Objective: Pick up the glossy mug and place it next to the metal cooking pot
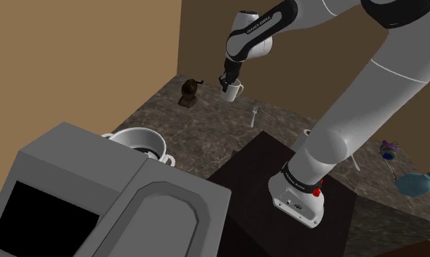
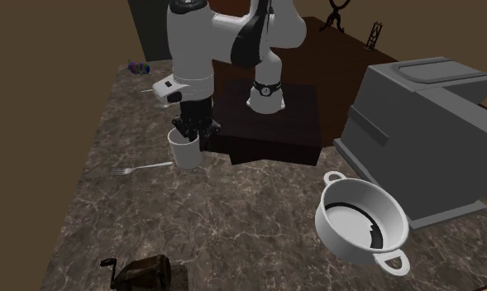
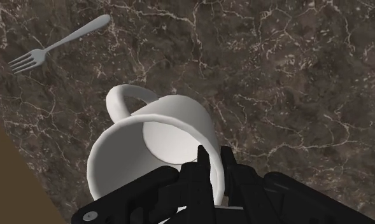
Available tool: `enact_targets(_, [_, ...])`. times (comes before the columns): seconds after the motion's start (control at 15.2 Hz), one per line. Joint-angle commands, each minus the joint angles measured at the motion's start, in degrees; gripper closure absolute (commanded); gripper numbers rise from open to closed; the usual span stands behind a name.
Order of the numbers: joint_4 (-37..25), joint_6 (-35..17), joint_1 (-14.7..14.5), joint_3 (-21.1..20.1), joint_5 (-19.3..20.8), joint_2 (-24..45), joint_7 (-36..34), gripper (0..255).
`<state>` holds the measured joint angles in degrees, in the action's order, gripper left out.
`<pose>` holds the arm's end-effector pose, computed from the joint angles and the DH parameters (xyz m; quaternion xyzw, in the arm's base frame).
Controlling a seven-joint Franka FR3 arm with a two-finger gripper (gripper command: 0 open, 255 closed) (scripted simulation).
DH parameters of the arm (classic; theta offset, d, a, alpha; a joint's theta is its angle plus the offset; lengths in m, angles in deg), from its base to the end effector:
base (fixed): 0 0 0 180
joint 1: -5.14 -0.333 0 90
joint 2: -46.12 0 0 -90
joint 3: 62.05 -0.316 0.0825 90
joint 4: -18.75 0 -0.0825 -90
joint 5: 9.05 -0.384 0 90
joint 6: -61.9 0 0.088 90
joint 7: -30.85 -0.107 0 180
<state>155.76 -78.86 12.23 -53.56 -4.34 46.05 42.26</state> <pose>0.4812 -0.1341 0.3240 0.9991 -0.0054 0.0261 0.0340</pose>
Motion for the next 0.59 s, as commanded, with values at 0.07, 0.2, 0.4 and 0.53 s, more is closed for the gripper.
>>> enact_targets(0.07, [-0.2, 1.2, -0.8, -0.8, 0.2, -0.9, -1.7, 255])
enact_targets(0.2, [0.2, 1.4, -2.3, -2.4, 0.5, -1.2, -5.0, 255])
enact_targets(0.4, [0.1, 1.7, -4.5, -4.7, 0.9, -1.3, -9.8, 255])
enact_targets(0.53, [-0.2, 2.0, -6.0, -6.3, 1.0, -1.1, -13.0, 255])
